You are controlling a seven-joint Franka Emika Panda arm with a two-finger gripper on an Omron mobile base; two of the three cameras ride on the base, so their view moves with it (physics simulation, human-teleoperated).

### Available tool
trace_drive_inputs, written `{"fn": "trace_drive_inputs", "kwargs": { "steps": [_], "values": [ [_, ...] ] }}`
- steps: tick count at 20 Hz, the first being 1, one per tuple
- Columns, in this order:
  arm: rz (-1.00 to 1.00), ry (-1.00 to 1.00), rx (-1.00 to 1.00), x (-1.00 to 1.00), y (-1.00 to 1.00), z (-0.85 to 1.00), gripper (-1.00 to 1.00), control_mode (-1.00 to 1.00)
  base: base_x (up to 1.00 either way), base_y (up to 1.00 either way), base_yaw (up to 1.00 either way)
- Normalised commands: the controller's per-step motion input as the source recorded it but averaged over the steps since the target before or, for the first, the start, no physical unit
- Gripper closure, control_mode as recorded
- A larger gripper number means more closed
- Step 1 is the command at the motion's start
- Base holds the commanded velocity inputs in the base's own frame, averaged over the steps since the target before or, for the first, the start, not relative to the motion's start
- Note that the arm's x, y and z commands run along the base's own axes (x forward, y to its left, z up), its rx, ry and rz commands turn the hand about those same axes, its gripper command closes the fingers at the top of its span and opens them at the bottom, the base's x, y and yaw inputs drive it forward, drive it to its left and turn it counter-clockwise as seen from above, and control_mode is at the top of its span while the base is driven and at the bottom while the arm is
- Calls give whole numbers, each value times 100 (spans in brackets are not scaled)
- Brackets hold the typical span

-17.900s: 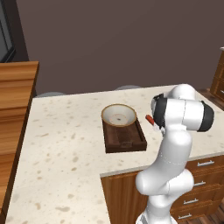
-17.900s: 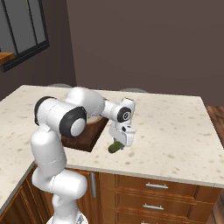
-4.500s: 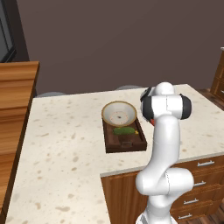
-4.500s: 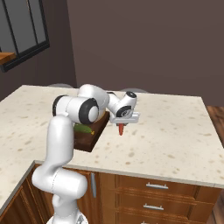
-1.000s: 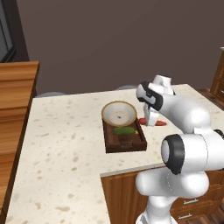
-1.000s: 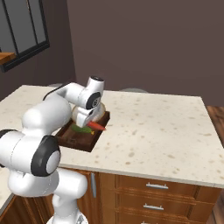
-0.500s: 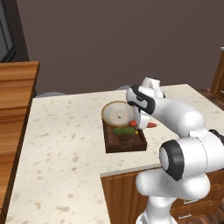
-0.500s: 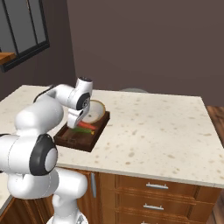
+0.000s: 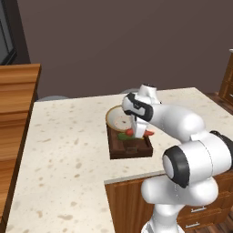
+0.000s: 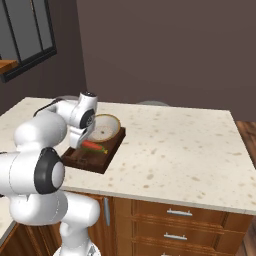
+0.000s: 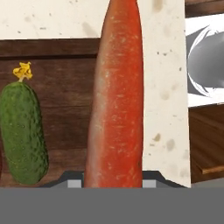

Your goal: Place the two vegetables and bowl onto the tray for setting up a vegetable dip station.

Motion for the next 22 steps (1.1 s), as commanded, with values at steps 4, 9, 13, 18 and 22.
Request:
{"fn": "trace_drive_inputs", "kwargs": {
  "steps": [4,9,13,18,22],
  "values": [
    [0,0,0,12,10,-20,100,-100,0,0,0],
    [0,0,0,6,1,-20,100,-100,0,0,0],
    [0,0,1,0,3,-19,100,-100,0,0,0],
    [0,0,5,5,14,-19,100,-100,0,0,0],
    [0,0,5,1,12,-17,100,-100,0,0,0]
  ]
}}
